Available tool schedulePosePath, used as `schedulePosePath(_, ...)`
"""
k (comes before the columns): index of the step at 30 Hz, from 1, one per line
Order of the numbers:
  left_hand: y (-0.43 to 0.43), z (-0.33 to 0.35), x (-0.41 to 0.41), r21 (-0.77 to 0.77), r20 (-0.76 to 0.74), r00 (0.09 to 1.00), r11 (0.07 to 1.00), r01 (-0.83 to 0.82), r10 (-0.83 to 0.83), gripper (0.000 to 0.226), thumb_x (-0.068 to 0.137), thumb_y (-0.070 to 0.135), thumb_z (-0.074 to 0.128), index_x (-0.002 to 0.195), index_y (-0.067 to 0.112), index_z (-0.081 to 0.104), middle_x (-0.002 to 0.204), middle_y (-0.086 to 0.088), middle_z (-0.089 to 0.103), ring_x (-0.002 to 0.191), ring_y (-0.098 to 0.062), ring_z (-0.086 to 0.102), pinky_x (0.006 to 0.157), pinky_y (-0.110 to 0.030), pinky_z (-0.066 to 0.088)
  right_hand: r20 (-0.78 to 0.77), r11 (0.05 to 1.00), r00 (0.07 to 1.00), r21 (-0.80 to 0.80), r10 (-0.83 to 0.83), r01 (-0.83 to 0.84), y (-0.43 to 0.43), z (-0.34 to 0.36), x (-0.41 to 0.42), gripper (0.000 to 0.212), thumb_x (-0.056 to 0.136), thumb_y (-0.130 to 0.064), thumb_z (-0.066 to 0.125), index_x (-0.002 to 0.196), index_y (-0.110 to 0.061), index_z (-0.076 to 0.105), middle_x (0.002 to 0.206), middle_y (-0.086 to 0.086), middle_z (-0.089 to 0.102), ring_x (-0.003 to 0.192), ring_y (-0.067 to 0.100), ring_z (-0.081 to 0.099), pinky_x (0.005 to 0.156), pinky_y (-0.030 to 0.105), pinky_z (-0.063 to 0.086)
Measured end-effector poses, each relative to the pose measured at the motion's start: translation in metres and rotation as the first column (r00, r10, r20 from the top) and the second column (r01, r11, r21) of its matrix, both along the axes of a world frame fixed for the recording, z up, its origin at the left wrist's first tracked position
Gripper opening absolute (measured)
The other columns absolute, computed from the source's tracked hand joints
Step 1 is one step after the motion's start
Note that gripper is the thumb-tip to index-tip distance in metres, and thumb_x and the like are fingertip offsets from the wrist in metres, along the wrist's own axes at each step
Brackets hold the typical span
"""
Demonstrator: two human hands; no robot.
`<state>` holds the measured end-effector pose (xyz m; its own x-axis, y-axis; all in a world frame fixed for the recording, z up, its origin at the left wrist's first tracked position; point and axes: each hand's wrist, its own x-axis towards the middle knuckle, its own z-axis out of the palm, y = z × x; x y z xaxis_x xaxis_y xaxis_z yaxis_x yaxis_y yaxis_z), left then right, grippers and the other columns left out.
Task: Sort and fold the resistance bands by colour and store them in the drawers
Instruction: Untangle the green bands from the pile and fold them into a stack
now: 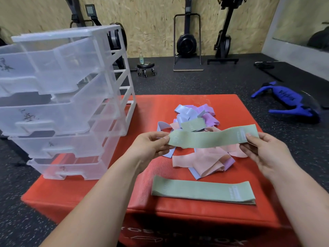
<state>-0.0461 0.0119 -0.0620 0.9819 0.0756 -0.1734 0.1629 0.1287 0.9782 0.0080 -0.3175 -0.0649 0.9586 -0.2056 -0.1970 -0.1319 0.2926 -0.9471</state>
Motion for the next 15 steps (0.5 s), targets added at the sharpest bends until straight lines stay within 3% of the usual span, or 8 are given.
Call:
schedulePosePath(5,-0.002,-0.004,0.002,0.169,0.023,0.999,0.985,-0.032,0.029,0.011,0.098,0.011,0.075,0.103,0.001,0.073,0.077,-0.007,0.076,0.084,-0.026,0.078,0.082,-0.037,0.062,0.015,1.000,1.000,-0.012,-0.018,0.019,-0.002,-0.001,0.005,0.030,0.101,-0.008,0.065,0.129,0.000,0.063,0.117,0.018,0.073,0.092,0.020,0.073,0.088,0.037,0.062)
schedulePosePath(9,-0.006,-0.009,0.011,0.224,0.100,0.981,0.957,-0.185,0.167,0.008,0.096,0.018,0.078,0.091,0.013,0.074,0.090,-0.006,0.073,0.079,-0.016,0.067,0.081,-0.031,0.059,0.007,0.999,1.000,-0.021,-0.026,0.026,-0.003,0.000,0.006,0.029,0.101,-0.008,0.065,0.129,-0.001,0.063,0.116,0.018,0.074,0.092,0.020,0.074,0.083,0.033,0.061)
schedulePosePath(12,-0.008,-0.006,0.015,0.097,0.189,0.950,0.957,-0.272,0.250,0.007,0.097,0.019,0.076,0.092,0.014,0.073,0.097,-0.004,0.077,0.091,-0.015,0.071,0.086,-0.034,0.060,-0.022,1.000,1.000,-0.017,-0.003,0.002,-0.002,0.000,0.004,0.027,0.100,-0.006,0.064,0.127,-0.001,0.063,0.108,0.015,0.075,0.084,0.018,0.075,0.075,0.029,0.065)
schedulePosePath(15,-0.013,-0.005,0.014,0.140,0.245,0.917,0.925,-0.355,0.315,0.006,0.100,0.017,0.072,0.098,0.011,0.069,0.095,-0.008,0.077,0.085,-0.016,0.074,0.074,-0.027,0.059,-0.023,1.000,1.000,-0.008,0.018,-0.018,0.000,0.000,0.003,0.024,0.100,-0.006,0.065,0.124,-0.003,0.064,0.102,0.012,0.075,0.072,0.011,0.076,0.070,0.024,0.064)
